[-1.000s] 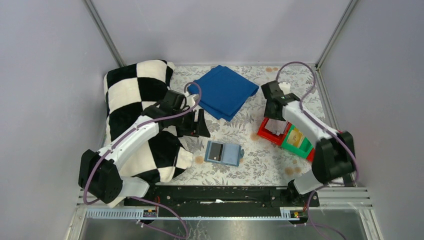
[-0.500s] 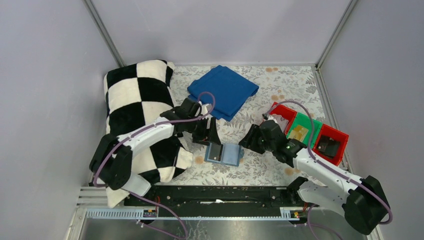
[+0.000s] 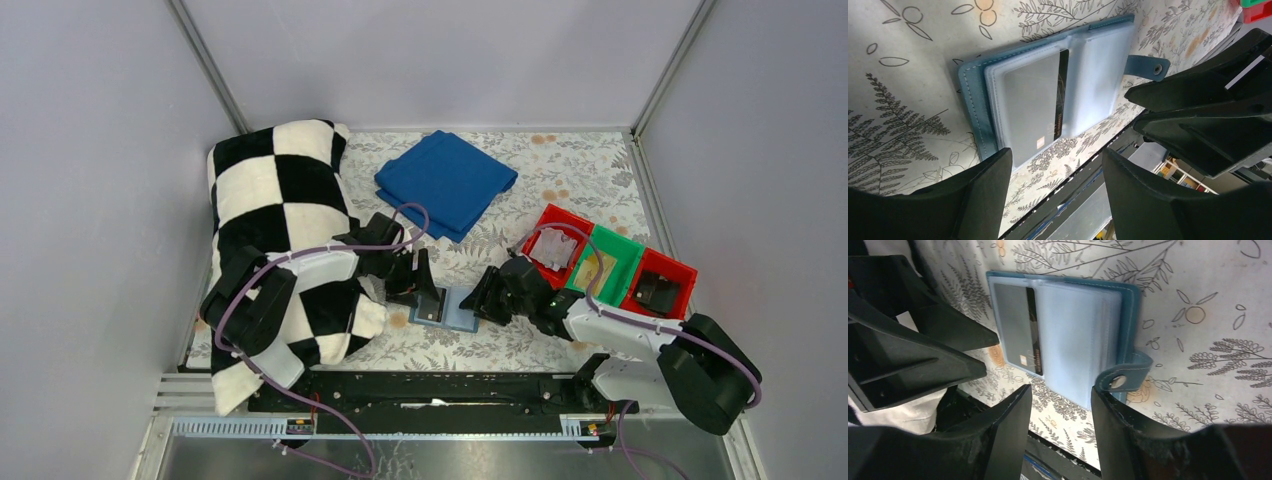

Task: Take the credit cards out of the card holder
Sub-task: Remove the credit card from the card holder.

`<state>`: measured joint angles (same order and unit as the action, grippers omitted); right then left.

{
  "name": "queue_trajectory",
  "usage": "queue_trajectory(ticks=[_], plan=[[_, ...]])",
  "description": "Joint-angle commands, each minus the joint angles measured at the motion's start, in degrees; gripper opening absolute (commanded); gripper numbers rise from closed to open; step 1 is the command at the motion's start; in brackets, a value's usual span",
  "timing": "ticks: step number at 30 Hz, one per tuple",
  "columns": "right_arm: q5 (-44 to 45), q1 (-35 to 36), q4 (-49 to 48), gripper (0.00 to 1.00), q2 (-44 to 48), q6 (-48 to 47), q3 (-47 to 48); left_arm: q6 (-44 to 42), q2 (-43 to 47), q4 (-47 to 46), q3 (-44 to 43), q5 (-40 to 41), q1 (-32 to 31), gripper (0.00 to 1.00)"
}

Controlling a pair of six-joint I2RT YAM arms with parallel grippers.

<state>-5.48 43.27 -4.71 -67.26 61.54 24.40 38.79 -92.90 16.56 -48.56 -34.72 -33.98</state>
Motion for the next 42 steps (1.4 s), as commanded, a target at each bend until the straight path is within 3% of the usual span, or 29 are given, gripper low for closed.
queue_trajectory(ticks=[1,9,22,33,42], plan=[[1.45,0.5,-3.64,0.54,-0.84,2.27,-1.09,0.74,0.18,-3.99,0.94,-0.89,0.98,0.7],[0.12,0.5,-6.86,0.54,-4.06,2.82,-1.73,-0.68,-0.87,-4.6,2.65,-1.44,3.01,0.7],[3.6,0.52,-2.74,0.55,0.24,2.34,-0.78,-1.65,-2.67,-5.66,3.56,-2.49,3.16,0.7],[-0.98,0.5,-10.68,0.55,-4.39,3.42,-3.09,-1.56,-3.12,-5.92,3.45,-2.96,3.13,0.7],[-4.68,0.55,-10.4,0.55,-3.3,1.21,1.61,-2.31,-2.89,-5.2,1.96,-3.49,3.13,0.69]])
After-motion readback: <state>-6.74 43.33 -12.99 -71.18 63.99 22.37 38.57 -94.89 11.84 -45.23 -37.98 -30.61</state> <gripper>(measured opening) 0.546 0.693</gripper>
